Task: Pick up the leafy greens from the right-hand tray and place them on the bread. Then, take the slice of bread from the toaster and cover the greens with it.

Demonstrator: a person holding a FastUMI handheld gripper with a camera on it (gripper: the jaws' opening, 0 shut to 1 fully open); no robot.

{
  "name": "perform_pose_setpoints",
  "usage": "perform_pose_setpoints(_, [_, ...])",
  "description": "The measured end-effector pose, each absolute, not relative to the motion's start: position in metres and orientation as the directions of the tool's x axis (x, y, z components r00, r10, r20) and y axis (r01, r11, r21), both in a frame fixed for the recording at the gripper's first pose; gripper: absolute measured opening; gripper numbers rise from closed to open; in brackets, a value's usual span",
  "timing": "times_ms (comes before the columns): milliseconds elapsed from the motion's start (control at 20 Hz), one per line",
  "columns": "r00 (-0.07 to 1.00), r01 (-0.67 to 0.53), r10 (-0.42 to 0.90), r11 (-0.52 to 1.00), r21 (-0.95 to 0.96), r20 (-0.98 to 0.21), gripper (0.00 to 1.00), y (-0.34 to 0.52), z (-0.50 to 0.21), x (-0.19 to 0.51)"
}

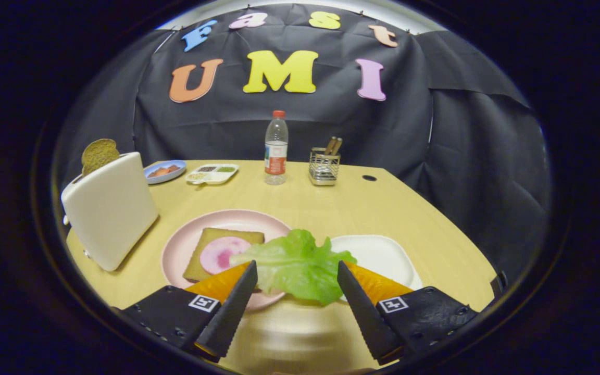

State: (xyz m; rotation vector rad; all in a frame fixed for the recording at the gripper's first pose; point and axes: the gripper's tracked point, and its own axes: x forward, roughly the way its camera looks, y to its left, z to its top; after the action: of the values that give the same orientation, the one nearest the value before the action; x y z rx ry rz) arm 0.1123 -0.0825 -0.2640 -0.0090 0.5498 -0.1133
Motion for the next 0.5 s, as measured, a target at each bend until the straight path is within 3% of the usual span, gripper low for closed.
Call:
perform_pose_setpoints(300, [0.845,0.074,-0.041,0.996,0.041,-0.534,0.95,-0.082,-0.28,0.129])
perform_pose_setpoints(500, [0.81,0.072,-0.011,0.994,0.081,-0.587,0.57,-0.081,-0.293,0.134])
